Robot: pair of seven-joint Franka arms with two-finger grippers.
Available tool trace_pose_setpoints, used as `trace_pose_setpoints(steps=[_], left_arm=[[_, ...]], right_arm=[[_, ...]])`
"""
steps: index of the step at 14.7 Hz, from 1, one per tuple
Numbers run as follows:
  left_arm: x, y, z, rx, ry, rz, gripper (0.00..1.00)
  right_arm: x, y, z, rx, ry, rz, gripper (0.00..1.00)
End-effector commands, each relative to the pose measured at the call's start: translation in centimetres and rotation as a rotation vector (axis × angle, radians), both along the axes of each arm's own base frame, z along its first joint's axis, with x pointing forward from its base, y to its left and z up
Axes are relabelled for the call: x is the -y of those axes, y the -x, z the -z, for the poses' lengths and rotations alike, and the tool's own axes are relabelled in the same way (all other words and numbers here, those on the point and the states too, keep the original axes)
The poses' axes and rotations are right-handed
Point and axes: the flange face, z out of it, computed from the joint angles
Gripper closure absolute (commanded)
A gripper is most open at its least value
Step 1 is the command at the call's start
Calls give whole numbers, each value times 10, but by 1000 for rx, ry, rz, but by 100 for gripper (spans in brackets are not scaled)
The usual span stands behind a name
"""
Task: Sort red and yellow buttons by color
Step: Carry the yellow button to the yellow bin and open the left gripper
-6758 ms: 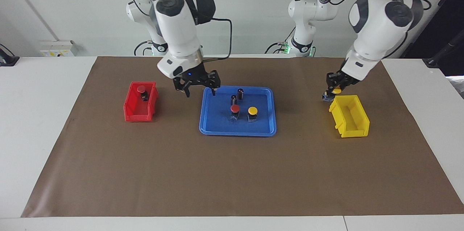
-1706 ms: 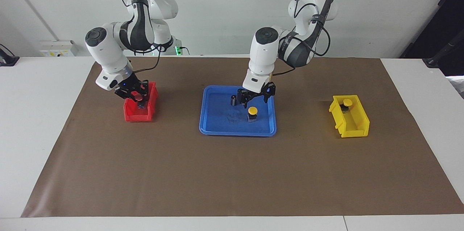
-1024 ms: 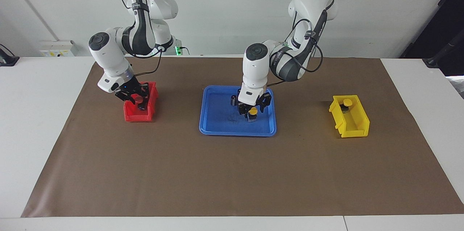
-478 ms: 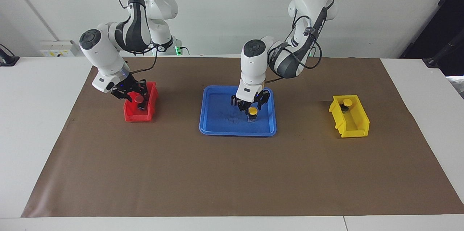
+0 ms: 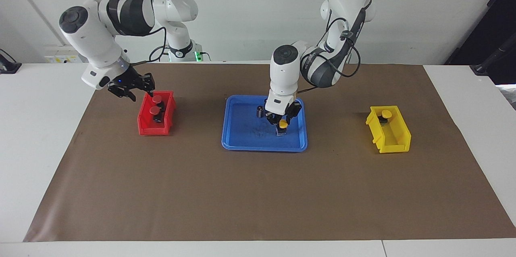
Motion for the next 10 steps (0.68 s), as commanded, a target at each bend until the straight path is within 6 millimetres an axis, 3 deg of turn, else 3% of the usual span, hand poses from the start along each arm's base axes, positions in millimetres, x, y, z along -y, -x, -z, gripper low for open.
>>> trace_pose_setpoints(steps=[1,2,3,6,7,9,10], left_arm=[[-18,-5,-39,-24,11,-72,98],[-30,-9,-51,-39,-4,-76,98],[-44,-12,-70,-44,-32,-49,99],[-116,-39,-117,-125,-12,50,99],[-150,-53,-121,-141,-19,65,99],[-214,-71,-132,-142,-37,108,99],[-253,-79,-140,-136,-28,130,99]], right_arm=[[3,-9,-65,27,21,38,23],[8,-13,-79,30,21,47,5],[12,-17,-93,38,24,52,0],[20,-24,-110,31,108,53,0],[27,-26,-109,26,93,69,0],[22,-28,-97,-28,105,70,0],[33,-26,-96,-32,96,101,0]])
